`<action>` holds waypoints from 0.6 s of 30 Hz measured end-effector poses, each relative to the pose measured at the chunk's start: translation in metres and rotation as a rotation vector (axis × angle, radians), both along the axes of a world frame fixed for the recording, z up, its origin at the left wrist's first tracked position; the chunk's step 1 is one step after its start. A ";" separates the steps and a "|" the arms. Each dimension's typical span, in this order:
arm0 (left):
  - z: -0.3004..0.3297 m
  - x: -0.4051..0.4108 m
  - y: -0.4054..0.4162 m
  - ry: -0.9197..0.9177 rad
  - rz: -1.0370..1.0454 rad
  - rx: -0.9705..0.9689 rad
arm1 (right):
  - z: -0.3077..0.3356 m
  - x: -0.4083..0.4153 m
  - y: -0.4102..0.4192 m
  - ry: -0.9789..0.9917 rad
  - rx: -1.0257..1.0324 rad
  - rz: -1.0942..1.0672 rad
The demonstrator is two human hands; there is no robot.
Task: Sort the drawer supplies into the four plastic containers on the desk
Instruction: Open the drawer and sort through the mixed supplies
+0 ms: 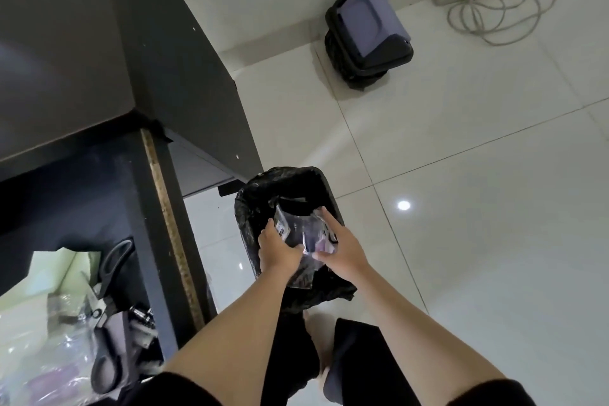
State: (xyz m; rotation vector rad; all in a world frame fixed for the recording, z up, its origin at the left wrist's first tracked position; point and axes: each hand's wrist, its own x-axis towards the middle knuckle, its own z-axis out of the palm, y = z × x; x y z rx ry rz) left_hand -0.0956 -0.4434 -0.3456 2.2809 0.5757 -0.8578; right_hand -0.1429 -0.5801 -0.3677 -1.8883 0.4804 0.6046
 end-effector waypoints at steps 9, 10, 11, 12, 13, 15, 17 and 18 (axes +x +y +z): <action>0.044 -0.015 -0.001 0.048 -0.170 0.061 | 0.052 -0.016 -0.007 0.101 -0.060 0.026; 0.055 -0.018 -0.002 0.039 -0.184 0.065 | 0.064 -0.020 -0.006 0.103 -0.041 -0.014; 0.067 -0.022 -0.002 0.035 -0.197 0.066 | 0.077 -0.025 -0.005 0.105 -0.019 -0.055; 0.080 -0.025 -0.002 0.030 -0.207 0.061 | 0.088 -0.030 -0.003 0.114 -0.008 -0.089; 0.094 -0.029 -0.002 0.024 -0.211 0.053 | 0.102 -0.035 -0.002 0.119 -0.004 -0.111; 0.120 -0.038 0.000 0.003 -0.208 0.022 | 0.126 -0.045 0.001 0.122 -0.005 -0.135; 0.156 -0.049 0.004 -0.036 -0.200 -0.020 | 0.159 -0.055 0.007 0.095 -0.013 -0.153; 0.175 -0.056 0.006 -0.065 -0.197 -0.040 | 0.174 -0.060 0.010 0.071 -0.021 -0.160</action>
